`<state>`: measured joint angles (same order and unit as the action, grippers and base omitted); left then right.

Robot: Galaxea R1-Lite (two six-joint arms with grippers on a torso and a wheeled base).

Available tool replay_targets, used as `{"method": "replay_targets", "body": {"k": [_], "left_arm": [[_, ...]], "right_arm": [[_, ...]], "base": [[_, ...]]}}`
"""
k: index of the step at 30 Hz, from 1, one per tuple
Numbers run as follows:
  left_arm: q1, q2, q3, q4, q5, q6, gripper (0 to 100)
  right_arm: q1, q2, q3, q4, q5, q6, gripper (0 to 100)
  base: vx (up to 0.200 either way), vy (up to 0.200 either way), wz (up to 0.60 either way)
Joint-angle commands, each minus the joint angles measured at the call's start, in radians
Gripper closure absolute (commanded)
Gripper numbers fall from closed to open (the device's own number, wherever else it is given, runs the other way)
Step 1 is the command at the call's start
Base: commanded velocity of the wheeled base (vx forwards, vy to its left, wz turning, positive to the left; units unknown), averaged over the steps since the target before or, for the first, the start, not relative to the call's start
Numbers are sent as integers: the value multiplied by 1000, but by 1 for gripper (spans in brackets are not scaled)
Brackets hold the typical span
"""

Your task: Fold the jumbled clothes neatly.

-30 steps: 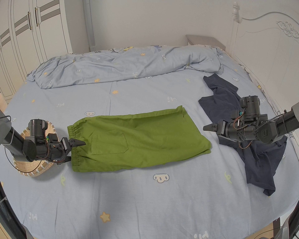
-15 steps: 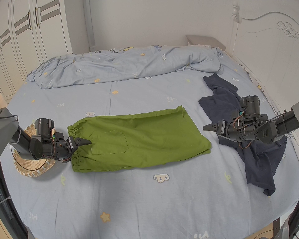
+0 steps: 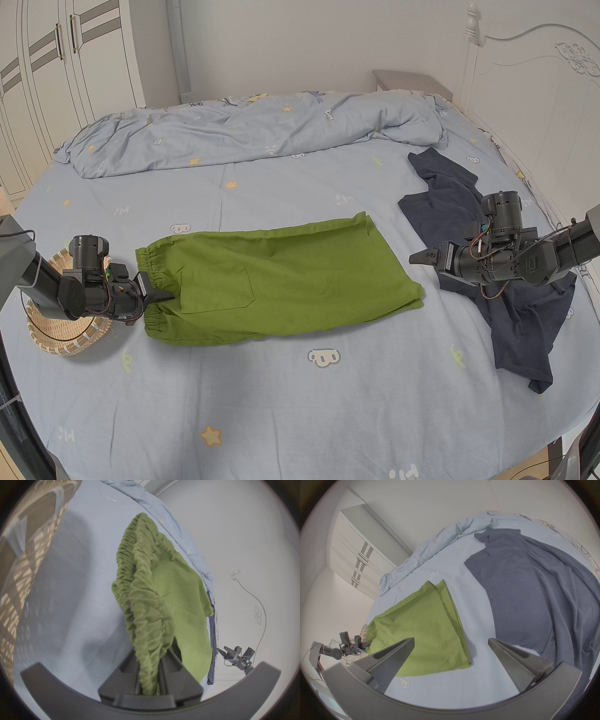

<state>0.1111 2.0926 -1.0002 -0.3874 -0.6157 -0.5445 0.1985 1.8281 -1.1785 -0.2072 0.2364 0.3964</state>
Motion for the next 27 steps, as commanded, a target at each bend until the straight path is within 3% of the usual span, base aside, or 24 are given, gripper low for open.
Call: {"method": "replay_targets", "body": {"k": [1, 4, 7, 10, 14, 27], "left_arm": [[2, -68, 17, 1, 1, -11, 100], [6, -92, 20, 5, -2, -22, 100], [6, -101, 22, 7, -2, -22, 100], [4, -100, 22, 7, -2, -22, 100], [2, -100, 22, 7, -2, -22, 100], [2, -103, 22, 7, -2, -22, 100]], "right_arm": [[-18, 8, -59, 86, 9, 4, 0], [-25, 26, -95, 158, 27, 4, 0], [-39, 69, -132, 241, 106, 2, 0], [-41, 86, -135, 244, 138, 4, 0], [-39, 102, -132, 241, 231, 9, 0], [-24, 189, -153, 186, 254, 32, 0]], "base": [[0, 0, 0], [0, 0, 0], [0, 0, 0], [0, 0, 0], [0, 0, 0], [0, 0, 0]]}}
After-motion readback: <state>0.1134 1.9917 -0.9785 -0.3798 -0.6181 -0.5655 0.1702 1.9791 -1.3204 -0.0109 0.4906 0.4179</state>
